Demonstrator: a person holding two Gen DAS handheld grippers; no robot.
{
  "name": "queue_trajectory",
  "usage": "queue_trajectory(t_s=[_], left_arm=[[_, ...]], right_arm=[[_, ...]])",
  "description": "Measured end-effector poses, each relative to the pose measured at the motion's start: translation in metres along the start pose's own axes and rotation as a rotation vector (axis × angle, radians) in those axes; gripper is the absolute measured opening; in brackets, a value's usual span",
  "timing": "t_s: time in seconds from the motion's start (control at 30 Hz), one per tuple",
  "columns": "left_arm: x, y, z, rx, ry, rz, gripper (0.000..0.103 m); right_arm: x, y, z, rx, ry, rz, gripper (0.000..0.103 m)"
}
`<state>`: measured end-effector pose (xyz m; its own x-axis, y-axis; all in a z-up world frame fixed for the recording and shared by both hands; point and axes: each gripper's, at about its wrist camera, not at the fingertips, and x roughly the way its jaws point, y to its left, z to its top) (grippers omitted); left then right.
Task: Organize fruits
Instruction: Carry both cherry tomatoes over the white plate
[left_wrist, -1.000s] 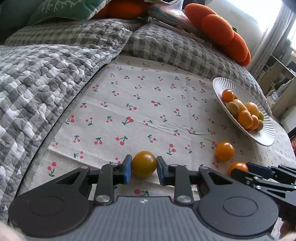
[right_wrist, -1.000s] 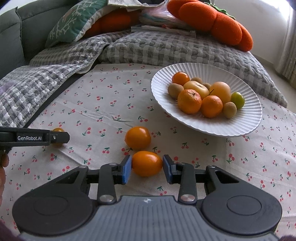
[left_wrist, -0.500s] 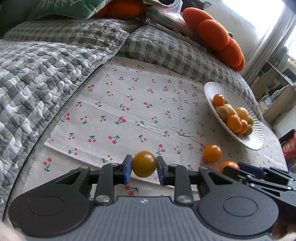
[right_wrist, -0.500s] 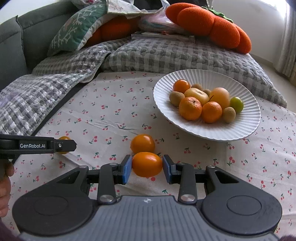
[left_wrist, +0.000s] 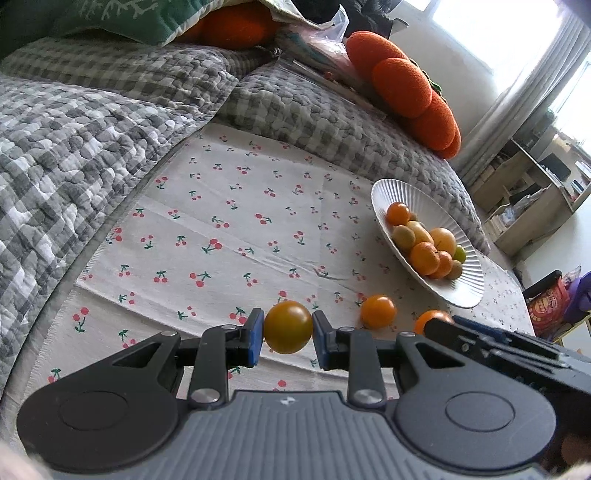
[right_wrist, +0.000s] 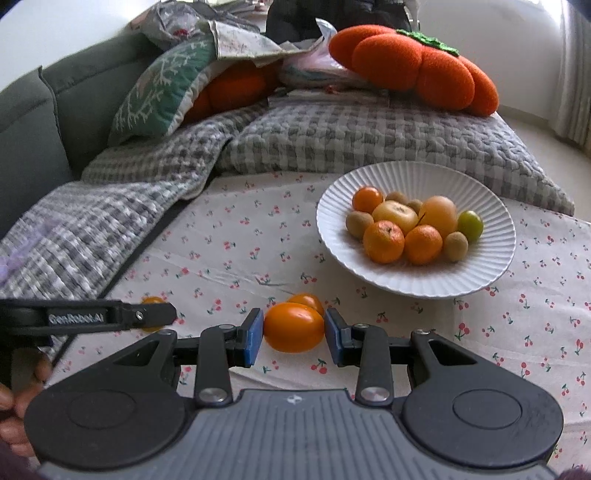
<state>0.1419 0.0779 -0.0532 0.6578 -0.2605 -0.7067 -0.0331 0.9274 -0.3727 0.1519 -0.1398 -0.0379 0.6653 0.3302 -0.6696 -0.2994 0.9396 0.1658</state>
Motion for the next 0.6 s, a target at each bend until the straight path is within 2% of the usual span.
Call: queue_trajectory(t_s=[0.3,0.6], left_arm=[[-0.003,-0.008,0.002,0.008,-0.003,-0.022,0.021],[-0.005,-0.031,0.01,0.065,-0.015,-0.046,0.021]], right_arm=[[-0.011,-0.012,0.012,0.038,-0.028,0.016,0.033],[-0.023,-0.034,0.028,0.07,-0.059,0.01,0.033]])
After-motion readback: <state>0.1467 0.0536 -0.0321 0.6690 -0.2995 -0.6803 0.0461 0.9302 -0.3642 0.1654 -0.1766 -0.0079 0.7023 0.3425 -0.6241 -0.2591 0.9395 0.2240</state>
